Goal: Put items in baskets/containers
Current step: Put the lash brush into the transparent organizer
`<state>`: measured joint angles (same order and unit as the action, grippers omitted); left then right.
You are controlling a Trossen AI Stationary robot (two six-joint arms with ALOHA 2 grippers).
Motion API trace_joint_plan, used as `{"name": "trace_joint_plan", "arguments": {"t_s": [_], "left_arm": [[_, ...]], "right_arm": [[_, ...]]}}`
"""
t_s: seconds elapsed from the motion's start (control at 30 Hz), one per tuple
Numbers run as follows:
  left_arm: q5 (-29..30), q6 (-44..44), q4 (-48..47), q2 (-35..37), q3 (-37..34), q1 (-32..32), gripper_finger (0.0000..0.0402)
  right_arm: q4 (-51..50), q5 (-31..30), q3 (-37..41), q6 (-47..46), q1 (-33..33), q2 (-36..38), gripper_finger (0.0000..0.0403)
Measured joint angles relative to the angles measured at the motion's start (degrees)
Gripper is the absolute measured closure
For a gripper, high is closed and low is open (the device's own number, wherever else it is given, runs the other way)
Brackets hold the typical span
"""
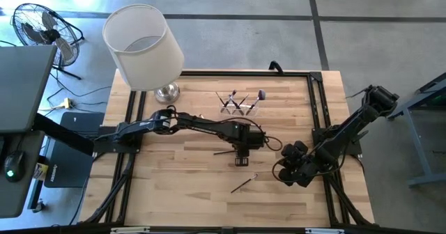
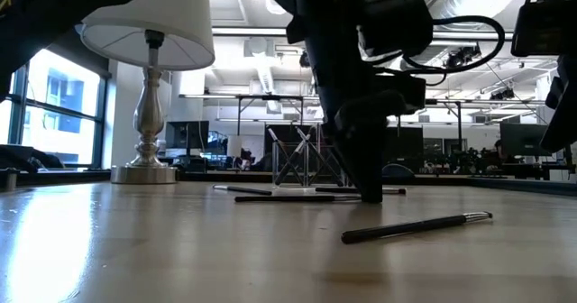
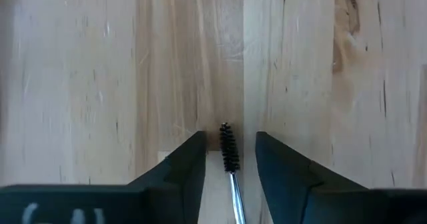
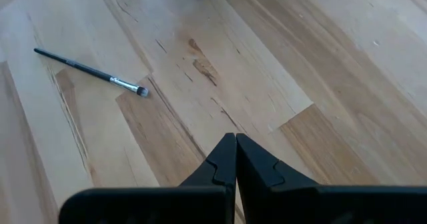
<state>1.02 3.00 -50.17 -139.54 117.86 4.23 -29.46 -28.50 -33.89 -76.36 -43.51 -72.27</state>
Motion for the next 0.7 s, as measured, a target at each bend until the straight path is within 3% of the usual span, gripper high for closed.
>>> {"name": "trace_joint_plan", "arguments": {"t_s": [0.23,0.5,0.7], "left_arm": [[-0.7,-2.0,0.6,-0.1,-0.1,-0.1,0.0391],[-2.1,4.9,1.3,1.7,0.3,-0.6,0.0400],[-0.8,6.3,9.8,7.7,0.6,-0.6,0.0401]], "right_arm": [[0.2,0.0,0.0,-0.8,0.0,0.0,0.0402],[0.2,0.0,0.0,-0.8,0.0,0.0,0.0402],[0.3,0.2,0.0,-0.8,0.0,0.0,0.0402]]}}
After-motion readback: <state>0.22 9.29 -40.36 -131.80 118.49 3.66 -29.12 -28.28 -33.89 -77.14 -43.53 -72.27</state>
